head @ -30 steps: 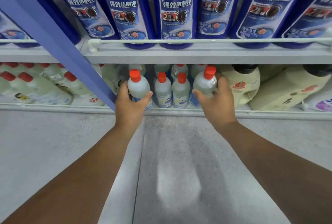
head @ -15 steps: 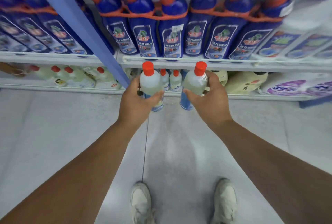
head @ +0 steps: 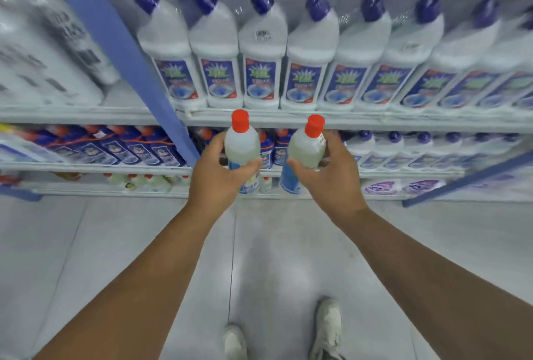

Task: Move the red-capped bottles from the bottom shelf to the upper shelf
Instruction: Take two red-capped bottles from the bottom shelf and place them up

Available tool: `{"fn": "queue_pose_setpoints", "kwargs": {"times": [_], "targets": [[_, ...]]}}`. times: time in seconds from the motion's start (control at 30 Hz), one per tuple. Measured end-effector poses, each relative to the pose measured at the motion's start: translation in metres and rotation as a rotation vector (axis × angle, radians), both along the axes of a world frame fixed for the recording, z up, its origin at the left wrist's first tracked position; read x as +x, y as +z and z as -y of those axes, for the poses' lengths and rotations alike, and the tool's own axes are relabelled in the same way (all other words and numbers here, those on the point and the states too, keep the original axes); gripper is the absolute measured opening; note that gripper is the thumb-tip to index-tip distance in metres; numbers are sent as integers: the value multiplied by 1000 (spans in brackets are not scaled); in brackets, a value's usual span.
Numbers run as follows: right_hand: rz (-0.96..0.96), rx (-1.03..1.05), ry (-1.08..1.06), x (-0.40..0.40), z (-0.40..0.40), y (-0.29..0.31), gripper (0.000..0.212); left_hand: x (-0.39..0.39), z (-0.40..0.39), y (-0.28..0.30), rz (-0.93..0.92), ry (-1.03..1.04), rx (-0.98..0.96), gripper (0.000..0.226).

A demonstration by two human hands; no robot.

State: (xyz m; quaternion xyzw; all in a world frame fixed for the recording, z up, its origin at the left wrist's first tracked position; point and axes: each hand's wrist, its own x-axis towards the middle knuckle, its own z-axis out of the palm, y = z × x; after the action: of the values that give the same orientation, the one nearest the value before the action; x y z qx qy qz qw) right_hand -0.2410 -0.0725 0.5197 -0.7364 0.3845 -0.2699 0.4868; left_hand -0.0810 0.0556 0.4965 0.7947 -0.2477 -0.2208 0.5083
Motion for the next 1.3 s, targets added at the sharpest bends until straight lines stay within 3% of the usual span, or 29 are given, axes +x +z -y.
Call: {"fn": "queue_pose_setpoints", "kwargs": {"times": [0.27,0.6,1.03,1.3], "targets": [[62,-82,-62,-8,2,152,47,14,-3,159,70,-80,-30,52],[141,-191,-33,-19,18,285,44,5,17,316,165,-103,-122,50],[175,-335,74,-37,103,395,54,-37,89,423,242,-18,-220,52],[175,-317,47,-7,160,422,56,-8,154,437,177,-102,-253,44]]}}
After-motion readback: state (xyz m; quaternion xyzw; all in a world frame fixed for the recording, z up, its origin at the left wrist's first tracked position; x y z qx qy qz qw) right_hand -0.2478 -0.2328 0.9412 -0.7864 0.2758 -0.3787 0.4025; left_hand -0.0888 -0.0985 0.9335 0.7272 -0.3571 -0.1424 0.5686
